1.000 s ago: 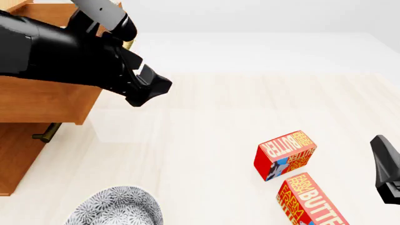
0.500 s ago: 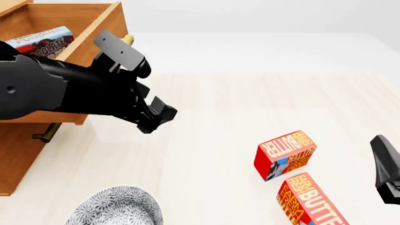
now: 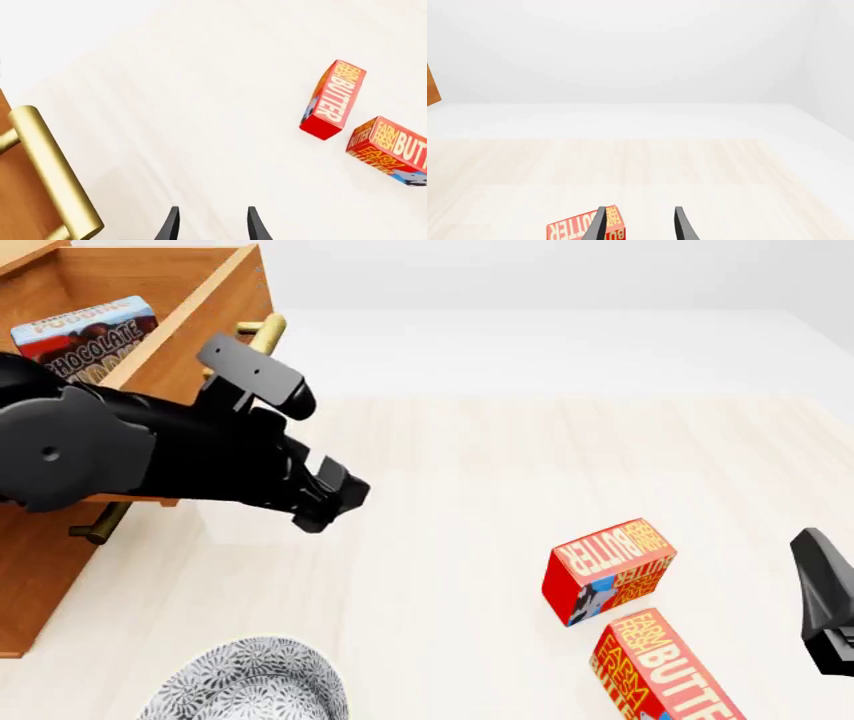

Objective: Put the chocolate pudding in the top drawer of the cabinet and close it.

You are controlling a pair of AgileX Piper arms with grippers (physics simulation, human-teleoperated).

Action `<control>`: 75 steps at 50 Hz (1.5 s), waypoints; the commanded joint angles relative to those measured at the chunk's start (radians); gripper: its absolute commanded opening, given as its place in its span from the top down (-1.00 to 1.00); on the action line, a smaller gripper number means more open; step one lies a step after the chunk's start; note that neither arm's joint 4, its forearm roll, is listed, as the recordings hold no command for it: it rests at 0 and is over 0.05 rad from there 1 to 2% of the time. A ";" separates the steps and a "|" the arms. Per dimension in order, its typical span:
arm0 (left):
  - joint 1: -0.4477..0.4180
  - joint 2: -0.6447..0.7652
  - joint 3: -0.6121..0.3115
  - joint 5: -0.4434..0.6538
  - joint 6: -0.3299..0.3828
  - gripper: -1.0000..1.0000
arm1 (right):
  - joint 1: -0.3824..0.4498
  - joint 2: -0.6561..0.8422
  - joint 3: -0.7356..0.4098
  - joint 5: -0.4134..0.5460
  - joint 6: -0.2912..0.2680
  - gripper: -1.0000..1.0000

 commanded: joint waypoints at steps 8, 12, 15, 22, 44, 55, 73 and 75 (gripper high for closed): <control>0.110 0.020 0.039 -0.048 -0.051 -1.00 | 0.000 0.001 0.003 -0.003 0.001 -1.00; 0.133 0.027 0.055 -0.068 -0.045 -1.00 | 0.000 0.001 0.003 -0.003 0.001 -1.00; 0.155 0.017 0.063 -0.073 -0.047 -1.00 | 0.001 0.001 0.003 -0.003 0.001 -1.00; 0.159 0.013 0.050 -0.071 -0.081 -1.00 | 0.000 0.001 0.003 -0.003 0.001 -1.00; 0.283 -0.057 0.060 -0.050 -0.064 -1.00 | 0.000 0.001 0.003 -0.003 0.001 -1.00; 0.308 -0.058 0.071 -0.061 -0.106 -1.00 | 0.000 0.001 0.003 -0.003 0.001 -1.00; 0.425 -0.102 0.074 -0.071 -0.084 -1.00 | 0.000 0.001 0.003 -0.003 0.001 -1.00; 0.421 -0.089 0.067 -0.070 -0.102 -1.00 | 0.000 0.001 0.003 -0.003 0.001 -1.00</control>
